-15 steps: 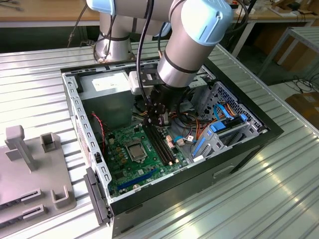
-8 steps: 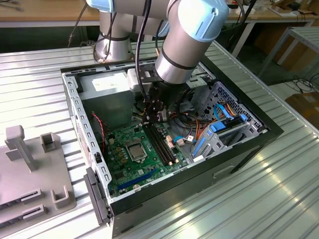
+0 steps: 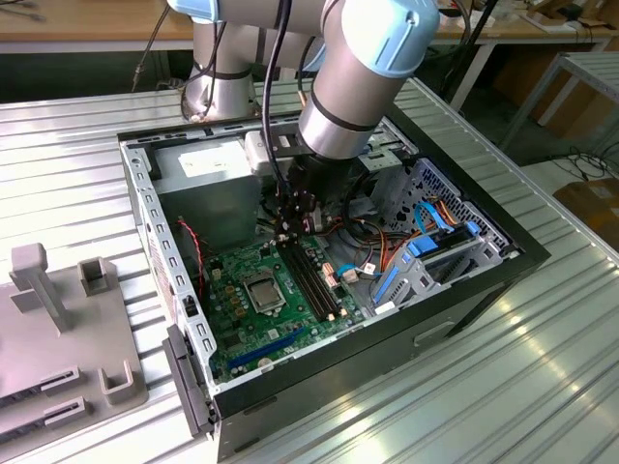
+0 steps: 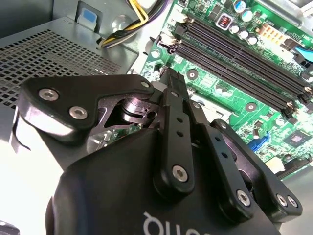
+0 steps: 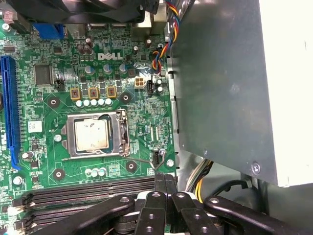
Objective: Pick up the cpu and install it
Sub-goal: 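Install the first cpu locking lever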
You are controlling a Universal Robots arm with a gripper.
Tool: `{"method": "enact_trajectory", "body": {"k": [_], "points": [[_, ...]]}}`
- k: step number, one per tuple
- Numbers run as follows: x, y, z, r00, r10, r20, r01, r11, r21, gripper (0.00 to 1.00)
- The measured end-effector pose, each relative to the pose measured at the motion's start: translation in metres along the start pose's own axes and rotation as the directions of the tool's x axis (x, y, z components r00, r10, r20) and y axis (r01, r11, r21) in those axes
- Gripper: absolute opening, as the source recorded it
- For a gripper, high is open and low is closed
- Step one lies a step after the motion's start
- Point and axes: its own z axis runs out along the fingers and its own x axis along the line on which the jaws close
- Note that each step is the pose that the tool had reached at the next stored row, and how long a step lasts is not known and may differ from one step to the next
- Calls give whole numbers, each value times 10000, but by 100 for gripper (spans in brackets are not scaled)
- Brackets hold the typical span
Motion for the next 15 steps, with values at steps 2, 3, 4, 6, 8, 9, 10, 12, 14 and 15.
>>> {"method": "enact_trajectory", "body": {"k": [2, 3, 4, 6, 8, 9, 10, 12, 14, 15], "points": [[-6, 4, 1, 10000, -1, 0, 1, 10000, 0, 13], [-7, 6, 1, 10000, -1, 0, 1, 10000, -1, 13], [-9, 9, 2, 10000, -1, 0, 1, 10000, 0, 13], [-17, 20, 4, 10000, -1, -1, 1, 10000, 0, 13], [-27, 31, 7, 10000, -1, 0, 1, 10000, 0, 13], [-32, 35, 8, 10000, -1, 0, 1, 10000, 0, 13], [-39, 39, 9, 10000, -1, 0, 1, 10000, 0, 13], [-43, 52, 11, 10000, -1, -1, 1, 10000, 0, 13], [-43, 70, 12, 10000, -2, -1, 2, 10000, -1, 13], [-43, 82, 14, 10000, -2, -1, 2, 10000, 0, 13]]}}
